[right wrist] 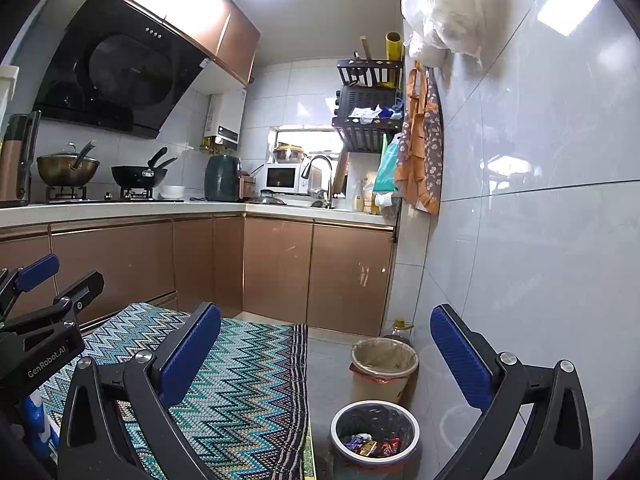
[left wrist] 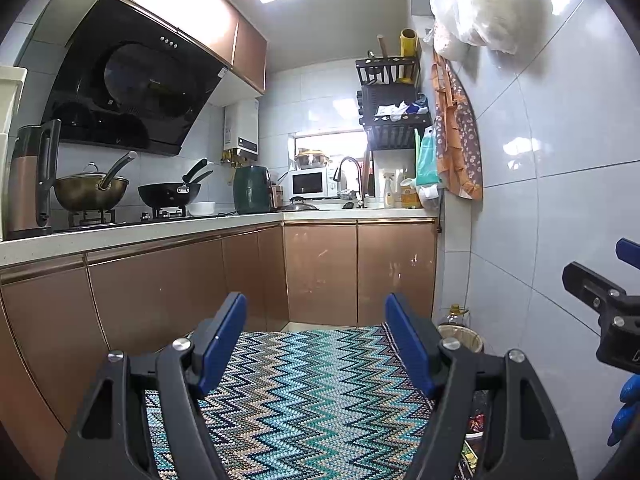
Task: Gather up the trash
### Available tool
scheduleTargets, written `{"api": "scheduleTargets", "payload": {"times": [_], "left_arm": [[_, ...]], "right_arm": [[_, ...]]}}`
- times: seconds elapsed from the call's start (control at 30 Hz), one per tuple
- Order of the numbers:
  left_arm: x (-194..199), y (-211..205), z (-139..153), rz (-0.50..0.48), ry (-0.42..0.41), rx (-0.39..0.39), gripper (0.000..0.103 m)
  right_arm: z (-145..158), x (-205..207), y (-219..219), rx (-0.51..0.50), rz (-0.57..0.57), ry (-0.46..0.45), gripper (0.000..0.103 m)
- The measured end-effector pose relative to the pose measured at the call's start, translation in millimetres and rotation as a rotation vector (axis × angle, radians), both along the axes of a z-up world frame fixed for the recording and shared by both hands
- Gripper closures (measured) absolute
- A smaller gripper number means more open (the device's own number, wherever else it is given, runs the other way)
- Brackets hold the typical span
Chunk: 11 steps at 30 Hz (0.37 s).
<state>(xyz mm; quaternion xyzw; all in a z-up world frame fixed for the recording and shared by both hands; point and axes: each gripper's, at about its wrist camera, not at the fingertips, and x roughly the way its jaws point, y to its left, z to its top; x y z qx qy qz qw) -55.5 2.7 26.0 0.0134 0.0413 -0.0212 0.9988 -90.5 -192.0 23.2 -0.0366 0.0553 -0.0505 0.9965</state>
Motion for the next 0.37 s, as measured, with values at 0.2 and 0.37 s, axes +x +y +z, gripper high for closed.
{"api": "scheduleTargets", "payload": {"times": [0.2, 0.37], "left_arm": [[1.7, 5.1, -1.8, -0.011, 0.004, -0.002, 0.032], [1.3, 6.6, -3.1, -0.017, 0.008, -0.003, 0.032]], "right_arm": [[0.1, 0.1, 0.0, 0.001, 0.000, 0.001, 0.000], [0.1, 0.0, 0.0, 0.001, 0.000, 0.001, 0.000]]}}
